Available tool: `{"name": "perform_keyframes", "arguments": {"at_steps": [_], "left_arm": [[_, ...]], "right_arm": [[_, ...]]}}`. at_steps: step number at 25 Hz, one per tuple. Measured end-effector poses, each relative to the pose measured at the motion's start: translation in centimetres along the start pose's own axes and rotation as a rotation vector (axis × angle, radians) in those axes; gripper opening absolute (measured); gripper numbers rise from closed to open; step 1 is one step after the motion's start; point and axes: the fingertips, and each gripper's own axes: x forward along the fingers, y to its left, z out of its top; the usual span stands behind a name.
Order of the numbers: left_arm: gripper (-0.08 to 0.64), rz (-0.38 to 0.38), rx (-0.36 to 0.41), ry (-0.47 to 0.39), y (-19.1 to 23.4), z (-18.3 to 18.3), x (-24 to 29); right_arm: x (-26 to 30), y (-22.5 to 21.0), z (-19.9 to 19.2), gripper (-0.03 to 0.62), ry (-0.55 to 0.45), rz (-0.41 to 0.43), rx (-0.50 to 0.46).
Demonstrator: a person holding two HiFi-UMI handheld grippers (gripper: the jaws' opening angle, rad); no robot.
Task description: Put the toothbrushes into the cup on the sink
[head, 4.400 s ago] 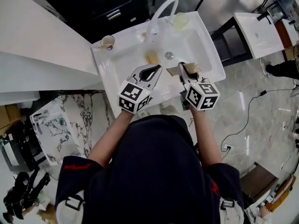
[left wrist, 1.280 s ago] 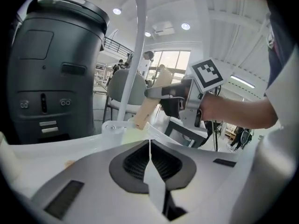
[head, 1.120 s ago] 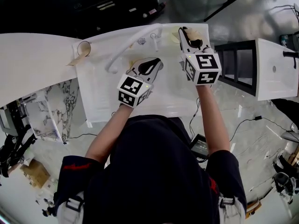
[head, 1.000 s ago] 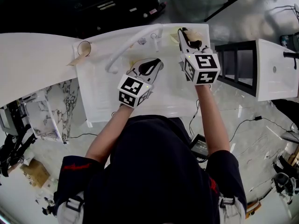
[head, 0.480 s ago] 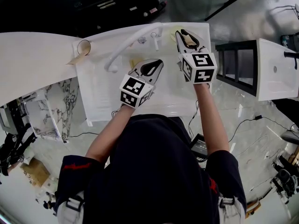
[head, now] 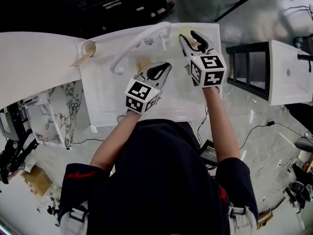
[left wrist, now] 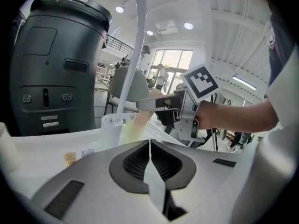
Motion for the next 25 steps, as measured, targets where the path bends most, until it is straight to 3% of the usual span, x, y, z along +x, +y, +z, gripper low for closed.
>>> {"name": "perform_keyframes", "arguments": {"at_steps": [13, 25], "left_arm": [[0.021, -0.004, -0.002, -0.03, -0.6, 0.1, -1.3], [0.021, -0.006, 0.019, -0.043, -1.1, 0.4, -2.4]], "right_arm": [[-0.6, 1.1, -0.1, 0.215, 0.01, -0.008, -0.025], [-2.8, 1.4, 0.3, 0.221, -0.015, -0.039, -0.014]]}}
